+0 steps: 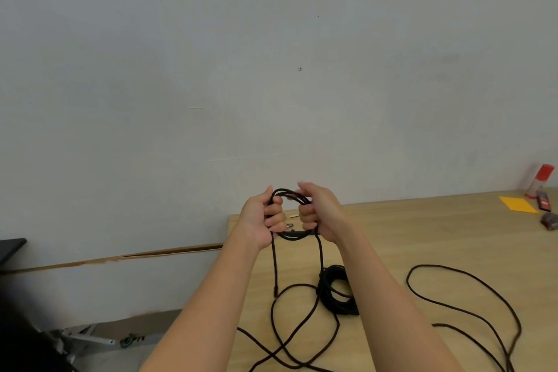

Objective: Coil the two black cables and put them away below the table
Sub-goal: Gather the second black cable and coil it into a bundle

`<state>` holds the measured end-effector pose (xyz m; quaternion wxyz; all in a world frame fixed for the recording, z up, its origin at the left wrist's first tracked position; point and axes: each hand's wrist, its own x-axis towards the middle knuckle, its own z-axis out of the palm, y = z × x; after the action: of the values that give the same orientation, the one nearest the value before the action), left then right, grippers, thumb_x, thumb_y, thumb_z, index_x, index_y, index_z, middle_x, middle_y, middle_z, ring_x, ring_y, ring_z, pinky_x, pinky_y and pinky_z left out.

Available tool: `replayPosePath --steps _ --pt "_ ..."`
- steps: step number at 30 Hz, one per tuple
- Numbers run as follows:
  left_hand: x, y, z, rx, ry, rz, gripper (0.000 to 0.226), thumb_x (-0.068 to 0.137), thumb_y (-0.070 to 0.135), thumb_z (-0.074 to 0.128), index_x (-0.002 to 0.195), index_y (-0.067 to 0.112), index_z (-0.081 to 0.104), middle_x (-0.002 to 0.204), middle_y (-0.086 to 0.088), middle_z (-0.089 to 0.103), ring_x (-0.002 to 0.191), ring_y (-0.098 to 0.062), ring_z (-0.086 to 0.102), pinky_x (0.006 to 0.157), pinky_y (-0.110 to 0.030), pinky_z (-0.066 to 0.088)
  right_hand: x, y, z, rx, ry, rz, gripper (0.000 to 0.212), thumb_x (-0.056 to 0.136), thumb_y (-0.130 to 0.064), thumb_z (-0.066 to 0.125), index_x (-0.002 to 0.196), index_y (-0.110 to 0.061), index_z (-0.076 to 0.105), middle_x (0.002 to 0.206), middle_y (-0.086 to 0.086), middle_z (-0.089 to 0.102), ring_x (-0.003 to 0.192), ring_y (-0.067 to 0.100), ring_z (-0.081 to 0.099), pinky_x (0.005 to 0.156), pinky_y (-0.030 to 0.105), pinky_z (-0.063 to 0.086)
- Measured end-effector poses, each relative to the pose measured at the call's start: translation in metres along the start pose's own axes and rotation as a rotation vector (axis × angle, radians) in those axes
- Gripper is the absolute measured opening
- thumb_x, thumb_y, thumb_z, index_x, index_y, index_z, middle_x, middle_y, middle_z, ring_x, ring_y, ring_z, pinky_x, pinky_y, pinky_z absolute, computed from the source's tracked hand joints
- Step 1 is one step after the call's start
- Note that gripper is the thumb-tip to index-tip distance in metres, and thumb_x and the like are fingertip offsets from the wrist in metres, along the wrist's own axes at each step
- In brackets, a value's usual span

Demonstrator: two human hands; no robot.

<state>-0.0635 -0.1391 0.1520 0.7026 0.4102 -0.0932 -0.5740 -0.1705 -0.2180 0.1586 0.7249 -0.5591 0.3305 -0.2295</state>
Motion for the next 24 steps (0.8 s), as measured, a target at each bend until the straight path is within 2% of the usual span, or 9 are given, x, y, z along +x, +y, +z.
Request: replayPosePath --steps 3,6,8,9,11,13,16,20,24 --pt "0.001 -0.004 0.005 0.056 0.094 0.073 0.041 0.096 0.025 0.044 0.057 0.014 0.039 0.034 0.008 0.022 0.025 -0.006 0.015 0.031 -0.016 0.011 0.001 0.002 0.007 -0.166 0.062 -0.075 0.038 0.099 -0.030 0.043 0.069 -0.008 0.050 0.042 -0.008 0.030 0.036 0.008 0.022 0.037 0.020 0.021" --pt "0.001 -0.006 0.006 0.235 0.183 0.214 0.040 0.091 0.017 0.052 0.055 0.014 0.037 0.034 0.007 0.020 0.027 -0.007 0.014 0.035 -0.013 0.011 -0.004 0.003 0.009 -0.337 0.077 -0.111 0.028 0.099 -0.022 0.045 0.089 0.000 0.058 0.057 0.002 0.050 0.049 0.016 0.047 0.053 0.032 0.045" --pt "0.001 -0.008 0.002 0.366 0.266 0.331 0.038 0.089 0.011 0.054 0.055 0.013 0.037 0.036 0.006 0.021 0.030 -0.009 0.014 0.038 -0.015 0.012 -0.002 0.002 0.010 -0.536 0.311 -0.154 0.020 0.096 -0.015 0.048 0.102 0.002 0.057 0.083 0.012 0.059 0.076 0.027 0.059 0.075 0.041 0.051" --pt "0.002 -0.009 0.001 0.427 0.302 0.395 0.038 0.089 0.010 0.053 0.056 0.013 0.035 0.040 0.004 0.021 0.033 -0.011 0.015 0.040 -0.017 0.013 0.000 0.002 0.009 -0.524 0.441 -0.160 0.017 0.095 -0.012 0.046 0.095 0.000 0.057 0.085 0.015 0.058 0.079 0.031 0.058 0.078 0.044 0.052" --pt "0.005 -0.010 -0.002 0.592 0.348 0.559 0.041 0.091 0.012 0.052 0.056 0.014 0.032 0.047 -0.001 0.021 0.042 -0.015 0.018 0.045 -0.024 0.016 -0.002 -0.004 0.009 -0.272 0.444 0.009 0.020 0.093 -0.019 0.042 0.083 -0.004 0.051 0.077 0.015 0.053 0.067 0.031 0.054 0.064 0.039 0.054" --pt "0.006 -0.017 -0.001 0.793 0.339 0.750 0.048 0.092 0.013 0.052 0.050 0.014 0.029 0.047 0.000 0.022 0.046 -0.014 0.022 0.048 -0.029 0.020 -0.008 -0.011 0.012 -0.077 0.185 0.314 0.045 0.097 -0.043 0.041 0.107 -0.001 0.051 0.085 0.018 0.058 0.063 0.029 0.060 0.050 0.029 0.054" --pt "0.004 -0.033 0.000 1.077 0.188 0.972 0.050 0.094 0.016 0.049 0.047 0.019 0.031 0.042 0.008 0.029 0.041 -0.007 0.027 0.047 -0.026 0.024 -0.004 -0.011 0.009 0.092 -0.004 0.448 0.064 0.092 -0.057 0.046 0.122 -0.001 0.045 0.088 0.016 0.059 0.065 0.025 0.061 0.043 0.024 0.051" --pt "0.008 -0.050 -0.012 1.531 -0.001 1.278 0.042 0.092 0.026 0.040 0.056 0.007 0.052 0.045 -0.005 0.051 0.039 -0.022 0.046 0.042 -0.025 0.031 0.007 -0.009 0.004 0.084 0.050 0.483 0.030 0.089 -0.029 0.064 0.088 -0.001 0.055 0.075 0.006 0.057 0.058 0.017 0.056 0.054 0.029 0.050" --pt "0.010 -0.057 -0.013 1.551 -0.053 1.342 0.034 0.091 0.022 0.042 0.069 0.004 0.061 0.049 -0.005 0.056 0.038 -0.014 0.046 0.037 -0.024 0.034 0.011 -0.011 0.010 0.316 0.200 0.316 0.023 0.094 0.000 0.048 0.071 -0.001 0.052 0.064 0.005 0.049 0.028 0.005 0.032 0.032 0.015 0.032"
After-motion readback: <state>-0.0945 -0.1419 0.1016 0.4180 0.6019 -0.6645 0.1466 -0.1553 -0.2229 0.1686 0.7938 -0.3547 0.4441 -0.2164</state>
